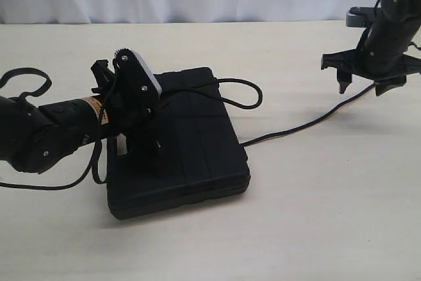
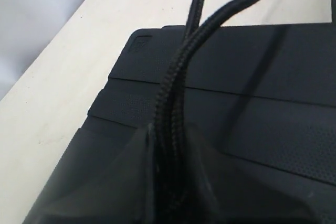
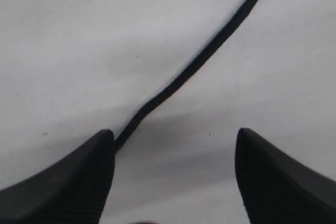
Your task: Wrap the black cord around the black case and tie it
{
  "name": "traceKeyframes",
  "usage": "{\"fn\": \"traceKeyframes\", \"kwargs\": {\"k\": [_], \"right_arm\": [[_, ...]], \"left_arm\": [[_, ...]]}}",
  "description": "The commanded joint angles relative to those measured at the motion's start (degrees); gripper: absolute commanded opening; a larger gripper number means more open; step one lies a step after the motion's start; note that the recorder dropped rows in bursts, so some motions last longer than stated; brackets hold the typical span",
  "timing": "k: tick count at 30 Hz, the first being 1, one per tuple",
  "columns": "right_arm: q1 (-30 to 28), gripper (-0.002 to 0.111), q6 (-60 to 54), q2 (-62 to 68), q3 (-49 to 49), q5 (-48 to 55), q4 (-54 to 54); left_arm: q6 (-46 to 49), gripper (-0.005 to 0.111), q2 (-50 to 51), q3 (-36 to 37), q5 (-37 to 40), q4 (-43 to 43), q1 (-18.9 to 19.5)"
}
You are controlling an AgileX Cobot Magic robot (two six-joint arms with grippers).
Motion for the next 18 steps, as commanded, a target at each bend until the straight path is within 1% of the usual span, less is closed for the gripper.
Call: {"fn": "traceKeyframes", "kwargs": {"k": [1, 5, 8, 12, 17, 18], "right_arm": [[-1.84, 0.062, 2.72, 3.76, -3.57, -0.63, -0.06], [-3.97, 0.062, 5.09, 6.41, -4.90, -1.16, 0.25], [-5.13, 0.062, 5.86, 8.11, -5.73, -3.16, 0.68], [-5.22, 0.062, 5.86, 9.97, -6.07, -7.83, 2.84], [-5.22, 0.062, 5.86, 12.57, -6.12, -10.48, 4.81], [-5.22, 0.060, 5.86, 12.84, -6.12, -11.20, 4.81]], "left_arm": [[-5.20, 0.000, -0.20, -0.24, -3.79, -0.54, 0.02], [-7.17, 0.000, -0.20, -0.24, -4.80, -2.04, 0.02], [-10.56, 0.000, -0.20, -0.24, -6.27, -2.30, 0.02], [-15.02, 0.000, -0.20, -0.24, -8.12, -2.07, 0.02], [-15.49, 0.000, -0.20, -0.24, -8.35, -2.07, 0.02], [-15.65, 0.000, -0.20, -0.24, -8.35, -2.07, 0.02]]}}
